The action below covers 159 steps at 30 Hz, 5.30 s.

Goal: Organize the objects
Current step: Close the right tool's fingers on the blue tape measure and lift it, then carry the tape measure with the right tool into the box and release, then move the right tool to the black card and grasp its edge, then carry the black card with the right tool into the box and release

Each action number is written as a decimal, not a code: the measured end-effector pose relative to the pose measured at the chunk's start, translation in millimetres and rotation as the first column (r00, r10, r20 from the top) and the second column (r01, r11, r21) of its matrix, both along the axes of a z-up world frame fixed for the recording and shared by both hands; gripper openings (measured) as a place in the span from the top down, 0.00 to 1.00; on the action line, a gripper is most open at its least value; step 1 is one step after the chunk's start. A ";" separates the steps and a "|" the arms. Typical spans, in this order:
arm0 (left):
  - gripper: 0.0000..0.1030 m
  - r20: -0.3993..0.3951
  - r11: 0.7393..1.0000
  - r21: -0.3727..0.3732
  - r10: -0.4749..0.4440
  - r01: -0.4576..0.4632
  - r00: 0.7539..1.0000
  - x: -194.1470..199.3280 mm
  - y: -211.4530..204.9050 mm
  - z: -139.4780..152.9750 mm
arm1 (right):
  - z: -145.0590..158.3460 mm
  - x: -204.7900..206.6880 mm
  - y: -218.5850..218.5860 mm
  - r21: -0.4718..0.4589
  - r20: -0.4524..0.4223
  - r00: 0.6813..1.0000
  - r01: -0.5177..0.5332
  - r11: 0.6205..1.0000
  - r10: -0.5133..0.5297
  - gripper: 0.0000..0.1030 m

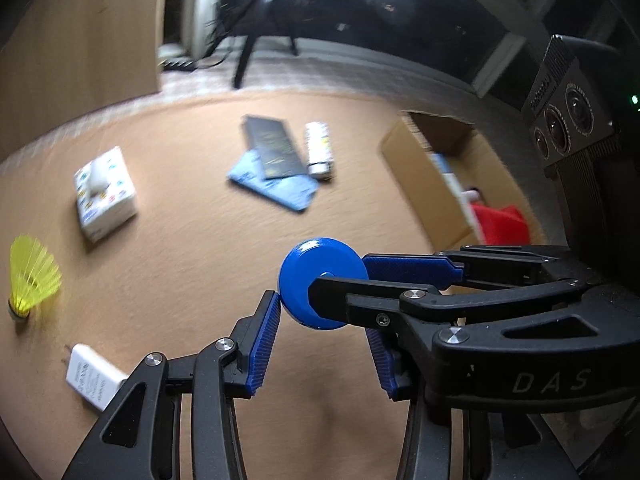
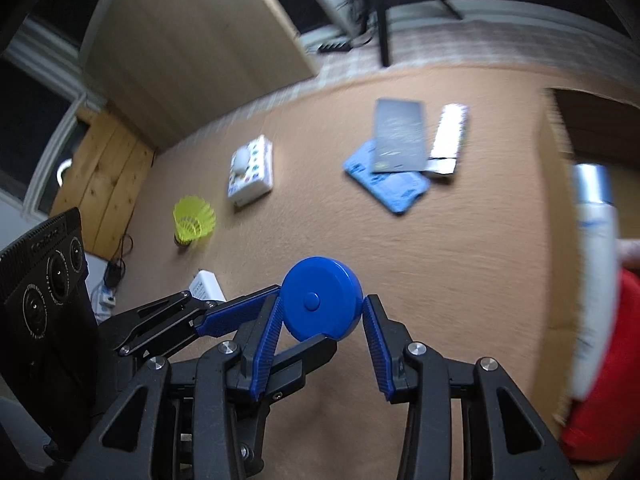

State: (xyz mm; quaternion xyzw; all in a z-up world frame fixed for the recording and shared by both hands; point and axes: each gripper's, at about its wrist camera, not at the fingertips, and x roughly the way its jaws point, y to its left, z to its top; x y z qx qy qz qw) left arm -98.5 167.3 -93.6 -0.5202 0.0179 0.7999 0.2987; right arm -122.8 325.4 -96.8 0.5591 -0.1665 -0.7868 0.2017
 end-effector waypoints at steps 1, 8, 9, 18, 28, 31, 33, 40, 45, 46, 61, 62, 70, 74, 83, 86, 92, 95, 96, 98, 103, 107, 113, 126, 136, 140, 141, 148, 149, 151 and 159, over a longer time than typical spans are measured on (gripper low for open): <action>0.55 -0.007 1.000 0.007 -0.016 0.016 1.000 3.1 9.8 4.3 | 3.6 3.2 8.4 -0.004 -0.006 1.000 0.017 1.000 -0.017 0.63; 0.55 -0.026 0.992 0.030 -0.124 0.125 0.992 23.6 73.5 19.0 | 18.7 29.9 70.2 0.008 -0.036 0.991 0.130 0.992 -0.129 0.63; 0.55 -0.027 0.990 0.033 -0.139 0.140 0.990 27.4 81.6 19.7 | 18.9 33.7 78.4 0.009 -0.036 0.989 0.145 0.989 -0.144 0.63; 0.56 -0.011 0.964 0.053 -0.259 0.260 0.966 57.5 147.6 19.1 | 13.9 66.7 138.4 0.007 -0.027 0.965 0.263 0.965 -0.263 0.63; 0.56 0.002 0.955 0.055 -0.292 0.292 0.956 68.7 161.8 16.1 | 12.8 81.4 161.4 0.005 -0.028 0.946 0.322 0.947 -0.322 0.63; 0.56 -0.001 0.957 0.055 -0.284 0.284 0.959 69.0 156.4 17.4 | 14.7 82.8 162.8 0.008 -0.032 0.944 0.328 0.945 -0.327 0.61; 0.56 -0.001 0.959 0.059 -0.276 0.276 0.961 69.1 151.9 18.4 | 16.1 83.1 161.1 0.012 -0.035 0.944 0.327 0.945 -0.327 0.60; 0.56 -0.011 0.973 0.056 -0.224 0.224 0.975 69.8 119.5 23.0 | 26.0 75.7 145.0 0.009 -0.053 0.958 0.284 0.959 -0.283 0.53; 0.56 -0.013 0.988 0.055 -0.144 0.145 0.989 66.9 76.1 25.3 | 40.2 54.0 120.0 0.028 -0.076 0.974 0.218 0.976 -0.215 0.46; 0.56 -0.012 0.991 0.056 -0.124 0.125 0.992 67.0 64.9 25.8 | 42.8 48.8 114.2 0.036 -0.082 0.976 0.203 0.979 -0.200 0.44; 0.56 0.013 0.986 0.030 0.163 -0.164 0.986 66.9 -101.6 11.4 | 34.4 -76.0 40.7 -0.009 -0.012 0.993 0.117 0.993 -0.117 0.44; 0.55 0.016 0.984 0.029 0.176 -0.177 0.984 66.0 -108.2 9.9 | 31.1 -85.5 35.1 -0.002 -0.006 0.994 0.112 0.994 -0.112 0.44; 0.55 0.033 0.962 0.018 0.272 -0.272 0.962 68.7 -162.4 1.6 | -6.5 -145.9 0.3 0.096 0.056 0.994 0.085 0.992 -0.091 0.44; 0.55 0.041 0.955 0.009 0.297 -0.298 0.954 69.0 -178.6 -2.0 | -22.3 -165.7 -9.4 0.118 0.083 0.992 0.088 0.989 -0.098 0.44; 0.55 0.051 0.951 0.009 0.308 -0.309 0.950 63.7 -191.0 -5.3 | -37.2 -184.7 -27.5 0.230 0.105 0.991 0.060 0.971 -0.086 0.44; 0.55 0.050 0.953 0.010 0.303 -0.304 0.952 61.9 -190.7 -5.1 | -39.7 -186.9 -28.9 0.278 0.104 0.991 0.056 0.959 -0.088 0.44; 0.55 0.055 0.952 0.011 0.305 -0.306 0.951 58.9 -192.1 -6.3 | -47.5 -188.4 -27.7 0.279 0.130 0.988 0.046 0.959 -0.085 0.44; 0.55 0.057 0.952 0.009 0.307 -0.307 0.950 57.6 -192.1 -7.0 | -47.9 -188.0 -28.8 0.285 0.125 0.988 0.047 0.957 -0.086 0.44; 0.55 0.057 0.952 0.009 0.306 -0.307 0.950 58.2 -191.8 -6.3 | -48.4 -188.3 -30.4 0.291 0.123 0.989 0.046 0.956 -0.085 0.44; 0.55 0.058 0.952 0.010 0.304 -0.305 0.951 58.0 -190.9 -6.5 | -48.8 -187.7 -33.4 0.308 0.119 0.990 0.039 0.951 -0.079 0.44; 0.55 0.061 0.953 0.013 0.303 -0.304 0.951 57.3 -188.9 -7.2 | -49.0 -185.5 -41.2 0.347 0.108 0.992 0.030 0.938 -0.072 0.44; 0.55 0.064 0.953 0.019 0.301 -0.303 0.951 56.6 -187.2 -6.6 | -49.2 -184.7 -45.5 0.373 0.097 0.993 0.032 0.927 -0.074 0.51; 0.55 0.065 0.952 0.020 0.302 -0.304 0.951 57.9 -183.2 -7.1 | -48.5 -184.2 -48.8 0.392 0.083 0.994 0.028 0.919 -0.066 0.56; 0.55 0.055 0.955 0.032 0.293 -0.295 0.954 54.5 -171.1 -2.3 | -8.3 -157.9 -37.6 0.301 0.023 0.997 0.057 0.952 -0.067 0.56; 0.55 0.034 0.968 0.043 0.244 -0.245 0.969 50.6 -142.4 8.3 | 42.7 -111.3 -1.4 0.248 -0.062 0.996 0.071 0.966 -0.058 0.56; 0.55 0.029 0.975 0.044 0.217 -0.218 0.976 52.0 -126.7 9.6 | 57.5 -81.5 25.7 0.234 -0.095 0.992 0.098 0.967 -0.078 0.56; 0.55 0.028 0.977 0.044 0.209 -0.210 0.978 52.4 -122.9 9.6 | 60.2 -73.6 33.4 0.236 -0.104 0.991 0.108 0.966 -0.085 0.56; 0.55 0.024 0.988 0.039 0.152 -0.152 0.988 58.7 -89.9 9.8 | 63.4 -27.6 92.3 0.245 -0.133 0.978 0.193 0.950 -0.164 0.56; 0.55 0.023 0.989 0.038 0.143 -0.144 0.989 59.2 -85.2 10.0 | 61.9 -21.9 101.5 0.252 -0.133 0.975 0.207 0.945 -0.178 0.56; 0.55 0.021 0.991 0.035 0.131 -0.131 0.991 60.6 -77.4 10.3 | 58.5 -12.5 118.3 0.262 -0.130 0.970 0.235 0.936 -0.207 0.56; 0.55 0.018 0.994 0.025 0.105 -0.106 0.994 66.0 -60.1 10.6 | 46.1 9.0 170.2 0.293 -0.115 0.948 0.318 0.902 -0.297 0.56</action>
